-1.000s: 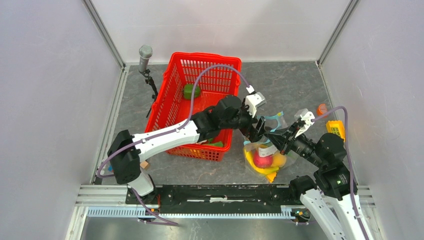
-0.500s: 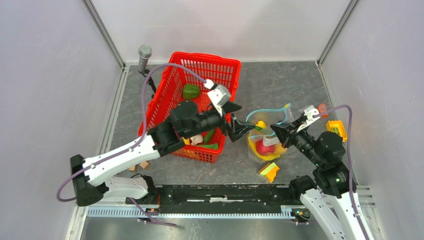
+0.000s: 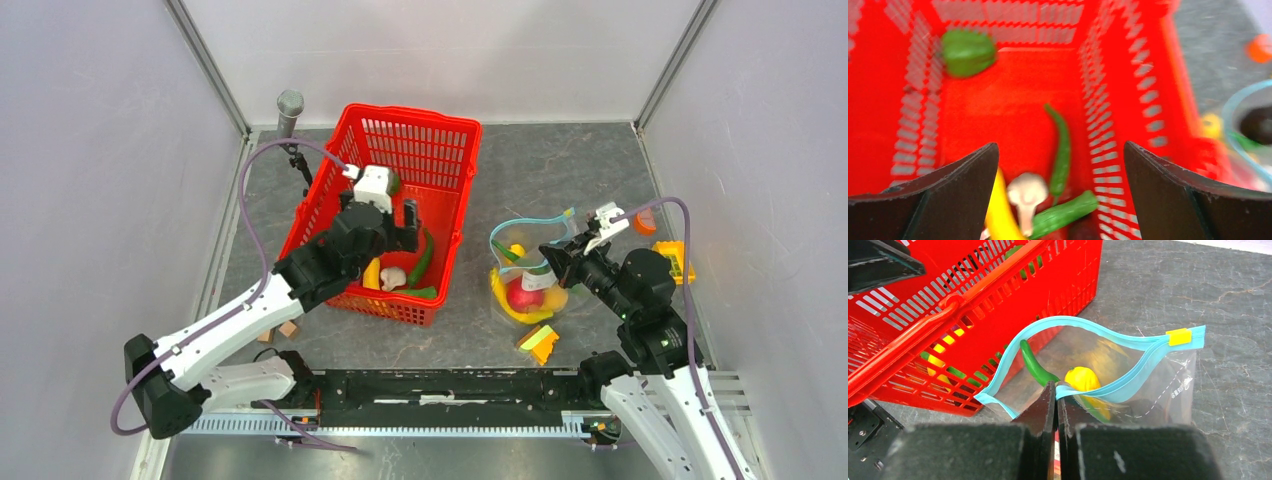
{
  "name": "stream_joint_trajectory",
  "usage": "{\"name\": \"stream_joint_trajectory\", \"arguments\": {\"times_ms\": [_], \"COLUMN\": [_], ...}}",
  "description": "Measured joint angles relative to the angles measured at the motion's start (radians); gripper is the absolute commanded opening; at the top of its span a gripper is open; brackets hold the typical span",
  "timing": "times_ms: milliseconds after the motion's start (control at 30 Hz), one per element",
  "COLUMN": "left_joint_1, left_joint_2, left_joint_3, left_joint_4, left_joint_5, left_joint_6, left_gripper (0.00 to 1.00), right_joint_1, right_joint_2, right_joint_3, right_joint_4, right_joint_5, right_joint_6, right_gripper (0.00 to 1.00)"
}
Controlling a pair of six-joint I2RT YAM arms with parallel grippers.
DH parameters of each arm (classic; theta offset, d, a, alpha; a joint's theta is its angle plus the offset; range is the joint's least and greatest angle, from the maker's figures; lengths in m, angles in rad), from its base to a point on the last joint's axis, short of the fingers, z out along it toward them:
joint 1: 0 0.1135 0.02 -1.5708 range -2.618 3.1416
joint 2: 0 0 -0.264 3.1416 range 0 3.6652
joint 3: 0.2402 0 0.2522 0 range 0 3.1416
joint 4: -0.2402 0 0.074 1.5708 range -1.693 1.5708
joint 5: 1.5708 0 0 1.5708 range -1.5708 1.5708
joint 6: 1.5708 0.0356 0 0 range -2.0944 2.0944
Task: Place the food in the zip-top bag and seal the zipper
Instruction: Adjust the fake fruit in the bin.
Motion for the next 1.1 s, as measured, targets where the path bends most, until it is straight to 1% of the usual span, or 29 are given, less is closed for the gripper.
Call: {"name": "stream_joint_trajectory", "arguments": {"times_ms": [133,267,367,467,533,667,700,767,833,1100], "left_joint_1": [0.112,0.167,0.187,0.206,0.218,0.239,0.245,0.251,0.254,0.261], "left_joint_2": [0.006,0.049,0.095,0.140,0.174,0.246,0.269,0.297,0.317,0.351], "left_joint_3": [-0.030,-0.032,-0.037,-0.048,-0.051,-0.053,-0.053,-0.054,-0.056,-0.059], "left_joint_4": [-0.108,-0.179,-0.209,-0.233,-0.249,-0.286,-0.299,-0.317,-0.334,-0.372], "left_joint_5": [-0.035,-0.048,-0.045,-0.008,0.024,0.080,0.095,0.116,0.132,0.173], "left_joint_6": [-0.081,-0.130,-0.151,-0.169,-0.172,-0.172,-0.171,-0.171,-0.171,-0.171], "left_gripper": [1.00,1.00,0.99,0.94,0.92,0.81,0.80,0.79,0.81,0.82], "right_joint_1": [0.000,0.000,0.000,0.000,0.000,0.000,0.000,0.000,0.000,0.000], "right_joint_2": [0.001,0.000,-0.001,-0.005,-0.006,-0.006,-0.006,-0.006,-0.006,-0.006], "right_joint_3": [-0.003,-0.003,-0.005,-0.016,-0.019,-0.022,-0.023,-0.024,-0.027,-0.048], "right_joint_4": [-0.002,-0.002,-0.002,-0.002,-0.002,-0.002,-0.001,-0.001,-0.001,0.017], "right_joint_5": [0.001,0.005,0.005,0.005,0.005,0.005,0.005,0.005,0.005,0.004], "right_joint_6": [0.002,0.003,0.011,0.018,0.020,0.027,0.028,0.029,0.030,0.044], "right_gripper": [0.04,0.04,0.04,0.04,0.04,0.04,0.04,0.04,0.04,0.05]}}
